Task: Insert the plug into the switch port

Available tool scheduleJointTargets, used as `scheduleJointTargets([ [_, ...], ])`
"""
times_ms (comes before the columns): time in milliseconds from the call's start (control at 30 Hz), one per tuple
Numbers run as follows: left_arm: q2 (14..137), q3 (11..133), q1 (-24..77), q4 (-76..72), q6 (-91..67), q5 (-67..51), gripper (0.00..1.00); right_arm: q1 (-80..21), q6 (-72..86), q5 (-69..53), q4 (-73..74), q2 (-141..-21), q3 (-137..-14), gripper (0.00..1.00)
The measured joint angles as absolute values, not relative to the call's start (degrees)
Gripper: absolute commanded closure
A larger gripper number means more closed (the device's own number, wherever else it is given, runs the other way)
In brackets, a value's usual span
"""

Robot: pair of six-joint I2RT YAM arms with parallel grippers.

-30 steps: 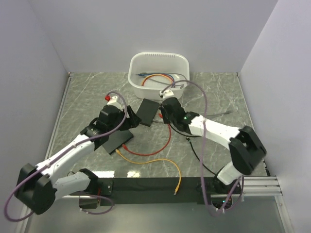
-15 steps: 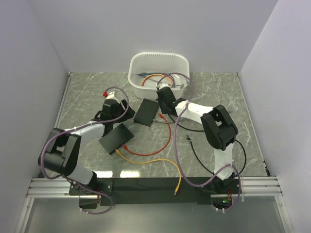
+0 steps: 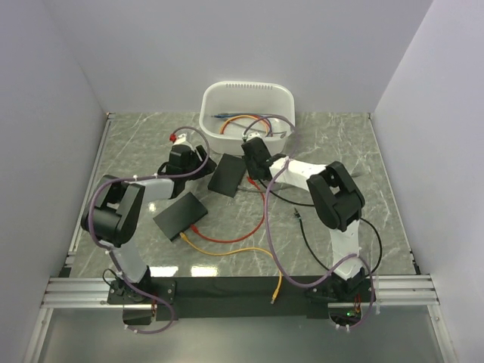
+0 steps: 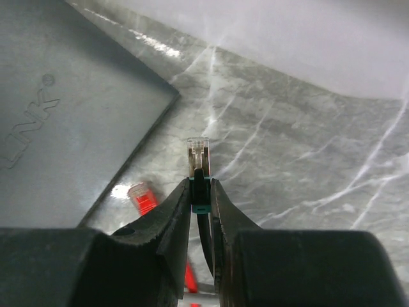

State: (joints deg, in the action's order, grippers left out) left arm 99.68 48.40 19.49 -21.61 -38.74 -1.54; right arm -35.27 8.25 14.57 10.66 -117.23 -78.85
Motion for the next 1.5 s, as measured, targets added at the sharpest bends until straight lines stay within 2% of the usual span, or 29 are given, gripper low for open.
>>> scheduleJointTargets([
  [533, 107.9, 54.7, 18.6, -22.8, -36.6, -8.3, 0.38, -48.9, 19.2, 14.2, 5.5, -113.5, -70.0, 1.0],
  [733, 108.1, 54.7, 18.6, -22.8, -35.5, -9.2, 0.39, -49.6, 22.9, 13.3, 3.3, -111.6, -66.8, 1.0],
  [967, 108.4, 54.5, 18.6, -22.4, -34.5, -9.2, 0.38, -49.8, 23.4, 13.9, 7.9, -109.0, -65.2, 1.0],
  [1067, 108.4, 54.0, 18.6, -22.6, -33.9, -9.2, 0.34, -50.0, 22.9, 14.2, 8.9, -108.9, -65.4, 1.0],
  [1100, 108.4, 53.6, 18.6, -23.0, -33.8, -9.2, 0.26, -50.0, 22.8, 14.1, 9.3, -108.9, -65.6, 1.0],
  [1133, 108.4, 53.5, 18.6, -23.4, -33.6, -9.2, 0.08, -50.1, 22.7, 14.1, 9.6, -108.9, -65.7, 1.0],
  [1167, 108.4, 53.4, 18.6, -24.2, -33.6, -9.3, 0.01, -50.1, 22.5, 14.1, 9.9, -109.0, -65.9, 1.0],
  [1367, 107.6, 51.8, 18.7, -26.8, -33.6, -8.4, 0.04, -50.1, 21.1, 14.3, 13.4, -110.3, -68.7, 1.0],
  [1500, 107.2, 50.5, 18.7, -28.0, -33.5, -8.4, 0.16, -50.2, 20.1, 14.4, 16.0, -111.4, -71.0, 1.0],
])
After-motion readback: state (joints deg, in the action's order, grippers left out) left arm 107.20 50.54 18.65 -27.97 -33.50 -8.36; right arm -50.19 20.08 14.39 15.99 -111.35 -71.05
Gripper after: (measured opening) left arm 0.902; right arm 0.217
